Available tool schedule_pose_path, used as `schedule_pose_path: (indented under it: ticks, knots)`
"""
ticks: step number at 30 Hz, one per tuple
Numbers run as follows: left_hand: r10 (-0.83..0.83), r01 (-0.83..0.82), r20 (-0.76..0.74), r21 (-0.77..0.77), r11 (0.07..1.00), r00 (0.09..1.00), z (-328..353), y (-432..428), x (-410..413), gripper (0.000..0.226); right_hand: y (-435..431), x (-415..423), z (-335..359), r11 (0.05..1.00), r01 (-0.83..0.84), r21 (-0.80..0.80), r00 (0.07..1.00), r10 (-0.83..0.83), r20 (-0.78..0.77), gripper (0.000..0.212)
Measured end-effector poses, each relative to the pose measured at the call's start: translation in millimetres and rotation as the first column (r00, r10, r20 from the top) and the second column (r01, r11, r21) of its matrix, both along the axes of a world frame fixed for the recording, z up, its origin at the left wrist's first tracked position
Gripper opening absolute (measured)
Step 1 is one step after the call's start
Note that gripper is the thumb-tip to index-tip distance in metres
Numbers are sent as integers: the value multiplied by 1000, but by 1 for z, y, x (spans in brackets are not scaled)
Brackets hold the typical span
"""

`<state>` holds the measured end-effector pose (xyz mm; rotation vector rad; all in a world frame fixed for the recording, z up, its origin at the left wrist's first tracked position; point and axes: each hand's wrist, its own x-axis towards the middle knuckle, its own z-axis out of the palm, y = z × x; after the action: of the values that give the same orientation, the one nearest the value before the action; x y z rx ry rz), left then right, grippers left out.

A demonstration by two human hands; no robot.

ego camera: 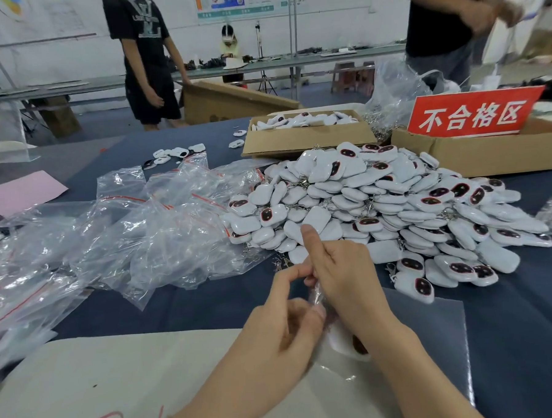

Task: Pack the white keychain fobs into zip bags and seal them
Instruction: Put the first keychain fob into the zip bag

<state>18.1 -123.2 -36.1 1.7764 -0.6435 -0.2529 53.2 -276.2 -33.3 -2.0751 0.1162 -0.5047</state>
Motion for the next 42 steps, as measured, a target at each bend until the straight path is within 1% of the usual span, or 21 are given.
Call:
schedule_pose_path:
  ticks: [2, 5, 7, 9, 11, 13, 15, 16, 17, 18, 19, 20, 21, 22, 23, 24, 26, 29, 32, 37, 42]
  knots:
    - [-35, 35, -26, 11, 999, 999, 1, 0, -3, 44, 0, 1, 2, 1000, 5, 31, 1000, -5, -11, 74]
    - [-5, -1, -73, -78, 997, 997, 4, -2, -5, 40, 0, 2, 4, 992, -8, 129, 1000, 12, -29, 72]
    - [141, -144, -30, -128, 981, 990, 2, -5, -2, 28, 1, 1, 2, 984, -51, 171, 998, 55, -21, 70]
    - [317, -310, 8, -191, 931, 948, -2, -5, 5, 17, 4, 0, 0, 977, -142, 161, 989, 145, -5, 72]
    - [436, -414, 48, -231, 880, 899, -6, -1, 15, 29, 7, 2, -4, 954, -225, 201, 972, 233, -19, 71]
    - [502, -478, 100, -194, 857, 859, -11, 7, 24, 33, 9, 4, -5, 906, -308, 290, 940, 337, -54, 64]
    - [530, -520, 146, -98, 848, 836, -17, 14, 32, 30, 12, 5, -6, 838, -370, 401, 903, 426, -57, 52]
    - [530, -531, 171, -42, 846, 831, -20, 16, 36, 28, 13, 6, -6, 819, -359, 448, 905, 422, -47, 46]
    - [527, -539, 193, 12, 842, 828, -23, 17, 39, 26, 11, 7, -8, 829, -319, 459, 925, 377, -38, 41]
    - [519, -541, 208, 65, 838, 829, -25, 17, 40, 24, 9, 8, -9, 869, -261, 421, 954, 300, -29, 36]
    - [507, -539, 221, 115, 834, 833, -25, 17, 41, 21, 4, 9, -11, 924, -189, 332, 979, 205, -15, 32]
    - [492, -533, 240, 159, 831, 837, -26, 15, 41, 19, -1, 9, -12, 972, -99, 211, 995, 99, 11, 26]
    - [475, -528, 263, 193, 827, 840, -26, 14, 40, 18, -6, 8, -13, 997, 1, 72, 999, -5, 52, 19]
    - [463, -526, 283, 220, 822, 840, -26, 13, 40, 19, -12, 8, -16, 995, 85, -55, 992, -79, 93, 14]
    - [457, -527, 295, 236, 816, 839, -26, 13, 39, 19, -16, 8, -18, 979, 132, -156, 987, -116, 109, 16]
    - [456, -528, 297, 241, 814, 839, -26, 12, 39, 19, -18, 8, -20, 965, 139, -224, 989, -123, 83, 24]
    - [459, -530, 298, 232, 816, 837, -26, 12, 39, 19, -18, 8, -22, 937, 100, -335, 993, -115, -26, 37]
    - [454, -525, 297, 234, 818, 840, -26, 13, 43, 19, -13, 7, -22, 853, 18, -521, 986, -102, -133, 49]
    - [434, -499, 273, 247, 831, 858, -25, 16, 50, 20, -11, 9, -22, 804, -10, -595, 983, -103, -154, 52]
    - [458, -512, 257, 213, 832, 851, -25, 18, 57, 23, -9, 11, -23, 812, -4, -584, 986, -95, -139, 39]
    - [442, -504, 282, 207, 839, 851, -28, 17, 55, 21, -5, 11, -23, 782, -36, -622, 988, -64, -138, 37]
